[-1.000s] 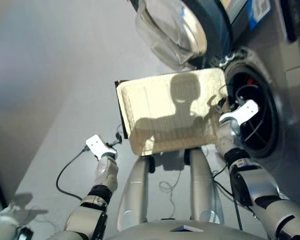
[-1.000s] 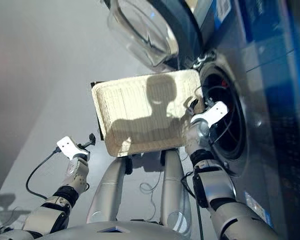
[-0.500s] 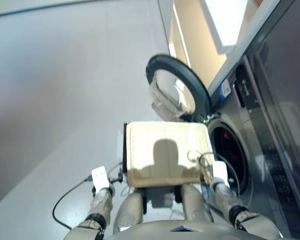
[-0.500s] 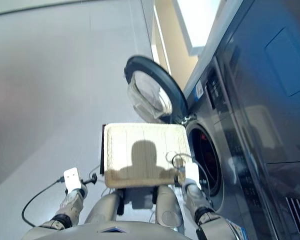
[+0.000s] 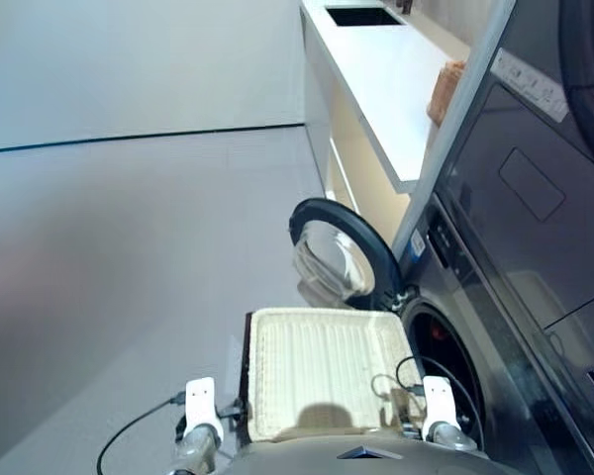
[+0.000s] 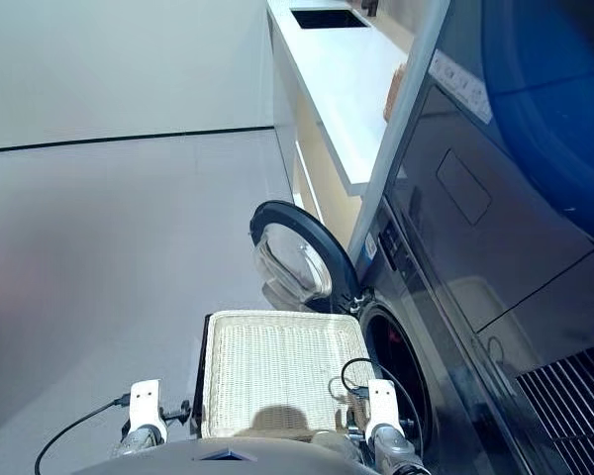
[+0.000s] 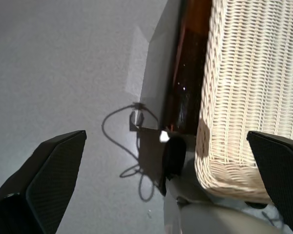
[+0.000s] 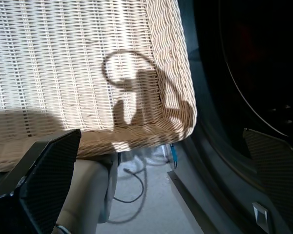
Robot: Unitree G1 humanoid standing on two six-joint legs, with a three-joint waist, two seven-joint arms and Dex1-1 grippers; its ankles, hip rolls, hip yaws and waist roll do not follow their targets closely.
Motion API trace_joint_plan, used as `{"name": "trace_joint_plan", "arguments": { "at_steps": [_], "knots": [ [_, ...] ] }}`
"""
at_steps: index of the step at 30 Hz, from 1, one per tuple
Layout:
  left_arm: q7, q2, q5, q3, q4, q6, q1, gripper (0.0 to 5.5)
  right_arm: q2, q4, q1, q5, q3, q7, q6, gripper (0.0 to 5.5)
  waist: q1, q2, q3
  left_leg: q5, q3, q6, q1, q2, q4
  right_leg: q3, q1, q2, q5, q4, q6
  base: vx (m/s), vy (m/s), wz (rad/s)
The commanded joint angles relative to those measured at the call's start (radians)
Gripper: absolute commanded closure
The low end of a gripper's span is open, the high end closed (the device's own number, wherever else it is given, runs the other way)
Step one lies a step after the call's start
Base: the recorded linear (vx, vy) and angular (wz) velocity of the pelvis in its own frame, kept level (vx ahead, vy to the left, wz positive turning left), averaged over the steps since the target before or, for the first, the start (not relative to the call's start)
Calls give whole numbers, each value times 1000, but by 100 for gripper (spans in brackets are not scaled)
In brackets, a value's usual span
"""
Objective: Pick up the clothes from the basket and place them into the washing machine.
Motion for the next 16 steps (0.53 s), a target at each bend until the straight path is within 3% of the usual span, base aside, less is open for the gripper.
{"name": "trace_joint_plan", "arguments": {
  "at_steps": [1,16],
  "knots": [
    [-8,6,38,32,23,-20,-55,0,19,35,-48,-6,-1,1,-8,0,-4,-44,14,-46,65,-13,44,-59,24,-4,97,3,13,-112,77,57,-6,-17],
    [-9,3,65,11,28,-7,-57,0,21,-9,-32,9,27,23,-12,0,-12,-40,-5,-64,61,-13,91,-49,26,-4,153,6,-13,-117,73,8,-1,-2]
  ]
}}
